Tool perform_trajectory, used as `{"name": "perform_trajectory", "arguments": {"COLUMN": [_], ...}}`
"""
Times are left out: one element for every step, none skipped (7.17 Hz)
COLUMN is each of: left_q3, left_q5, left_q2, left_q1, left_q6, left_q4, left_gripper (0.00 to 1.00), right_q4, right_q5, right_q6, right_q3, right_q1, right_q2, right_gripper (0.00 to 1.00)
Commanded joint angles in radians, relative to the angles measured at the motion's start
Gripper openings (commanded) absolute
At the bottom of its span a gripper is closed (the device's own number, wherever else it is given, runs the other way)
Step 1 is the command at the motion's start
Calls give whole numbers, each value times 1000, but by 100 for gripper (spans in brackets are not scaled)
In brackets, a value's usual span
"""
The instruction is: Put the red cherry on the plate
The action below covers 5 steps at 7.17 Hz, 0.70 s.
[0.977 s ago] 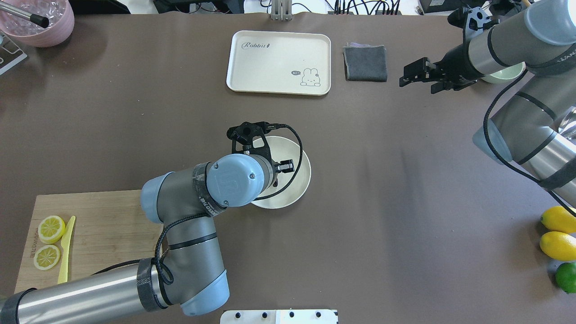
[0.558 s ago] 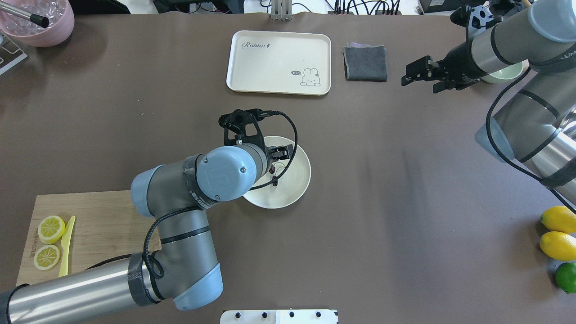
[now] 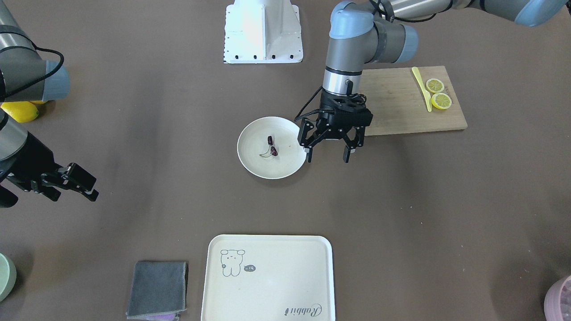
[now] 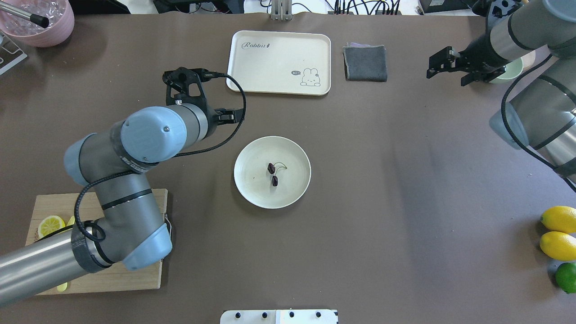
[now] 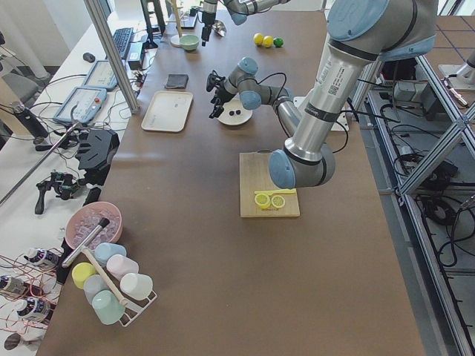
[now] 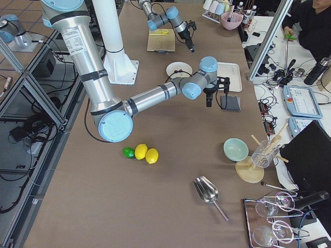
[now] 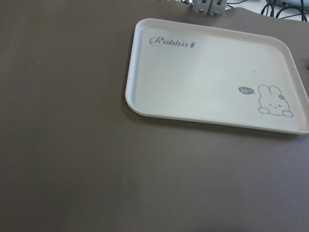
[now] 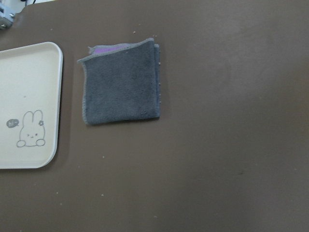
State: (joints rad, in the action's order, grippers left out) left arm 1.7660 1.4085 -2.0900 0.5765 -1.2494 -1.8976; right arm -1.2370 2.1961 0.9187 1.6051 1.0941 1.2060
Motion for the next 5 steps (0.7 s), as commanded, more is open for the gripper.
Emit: {"name": "perform_trajectory", "arguments": {"left_q3": [52,58,56,58,56], "left_q5": [6,88,357,579,654], "left_q2": [97,132,177,241,308], "left_q1": [86,161,297,433,544], "left_q6": [83,184,259,374,544], "left_q4": [-6,0,5,2,6], "left_gripper": [98,98,98,98,98], "right_q4": [-193,-249,-287,-314,-318], "right_q5": [-2,-1,16,60,117], "right_q6": [-348,-580,-754,-873,-908], "right_q3": [1,-20,-49,-60,-60], "right_q1": [126,207,295,358,394], "right_q2": [38,78,99,137,180], "right_gripper": [100,100,100,100,100]}}
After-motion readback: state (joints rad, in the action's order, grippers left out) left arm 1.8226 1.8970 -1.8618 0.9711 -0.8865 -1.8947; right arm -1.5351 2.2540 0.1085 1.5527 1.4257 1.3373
